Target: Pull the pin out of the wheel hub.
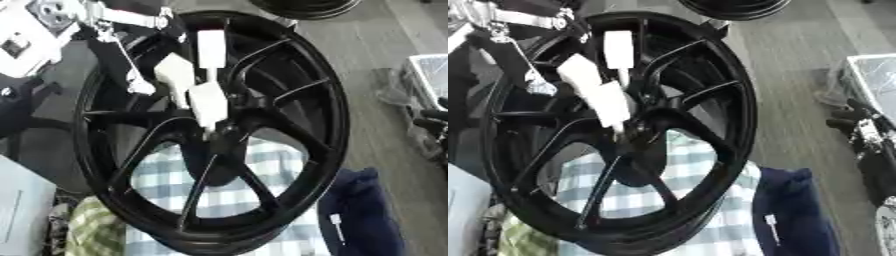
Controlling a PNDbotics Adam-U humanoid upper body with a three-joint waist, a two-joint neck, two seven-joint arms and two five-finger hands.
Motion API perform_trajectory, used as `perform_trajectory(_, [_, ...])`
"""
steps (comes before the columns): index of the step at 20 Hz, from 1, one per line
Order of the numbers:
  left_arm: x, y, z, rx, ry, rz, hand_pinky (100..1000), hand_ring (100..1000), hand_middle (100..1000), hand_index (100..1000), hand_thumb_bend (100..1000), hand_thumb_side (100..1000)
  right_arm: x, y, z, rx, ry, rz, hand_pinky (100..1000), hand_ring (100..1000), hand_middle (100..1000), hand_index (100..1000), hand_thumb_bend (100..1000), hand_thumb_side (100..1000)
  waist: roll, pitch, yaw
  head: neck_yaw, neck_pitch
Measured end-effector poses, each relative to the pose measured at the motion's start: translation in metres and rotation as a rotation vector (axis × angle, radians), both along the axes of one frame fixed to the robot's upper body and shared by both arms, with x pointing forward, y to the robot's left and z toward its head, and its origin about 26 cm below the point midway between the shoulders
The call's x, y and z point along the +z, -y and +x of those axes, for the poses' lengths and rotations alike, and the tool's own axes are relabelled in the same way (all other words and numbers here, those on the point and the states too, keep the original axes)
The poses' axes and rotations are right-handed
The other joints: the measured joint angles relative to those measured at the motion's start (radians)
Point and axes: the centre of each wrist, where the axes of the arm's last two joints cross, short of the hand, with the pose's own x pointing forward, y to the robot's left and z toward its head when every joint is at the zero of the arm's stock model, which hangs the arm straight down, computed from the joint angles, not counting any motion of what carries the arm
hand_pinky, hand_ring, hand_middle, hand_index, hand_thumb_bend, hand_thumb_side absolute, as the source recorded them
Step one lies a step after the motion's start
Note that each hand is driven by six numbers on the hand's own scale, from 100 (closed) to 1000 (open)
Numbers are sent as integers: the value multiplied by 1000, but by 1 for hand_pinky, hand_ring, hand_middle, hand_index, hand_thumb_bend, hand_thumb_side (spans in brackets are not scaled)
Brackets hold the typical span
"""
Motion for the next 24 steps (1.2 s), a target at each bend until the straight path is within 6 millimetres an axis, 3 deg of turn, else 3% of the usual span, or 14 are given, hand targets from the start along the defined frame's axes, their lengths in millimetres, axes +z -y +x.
perform_trajectory(9, [25, -4, -10, -25, 35, -81, 720, 632, 488, 323, 100, 100, 0, 0, 0, -1, -1, 0, 993, 764, 719, 882, 100, 667, 1, 0, 0, 1, 0])
perform_trajectory(14, [52, -20, -23, -32, 79, -156, 720, 630, 483, 318, 100, 100, -1, 1, -1, -3, -4, 0, 993, 764, 720, 883, 100, 667, -1, 0, 4, 0, 1])
perform_trajectory(19, [73, -58, -36, 17, 130, -231, 721, 628, 480, 318, 100, 100, -2, 3, -3, -13, -4, 0, 994, 765, 720, 884, 100, 663, -3, 0, 15, -1, 2])
perform_trajectory(24, [79, -120, -51, 138, 155, -291, 719, 626, 477, 315, 100, 100, -1, 6, -5, -37, 3, 1, 995, 765, 720, 884, 100, 662, -8, -2, 36, -7, 5])
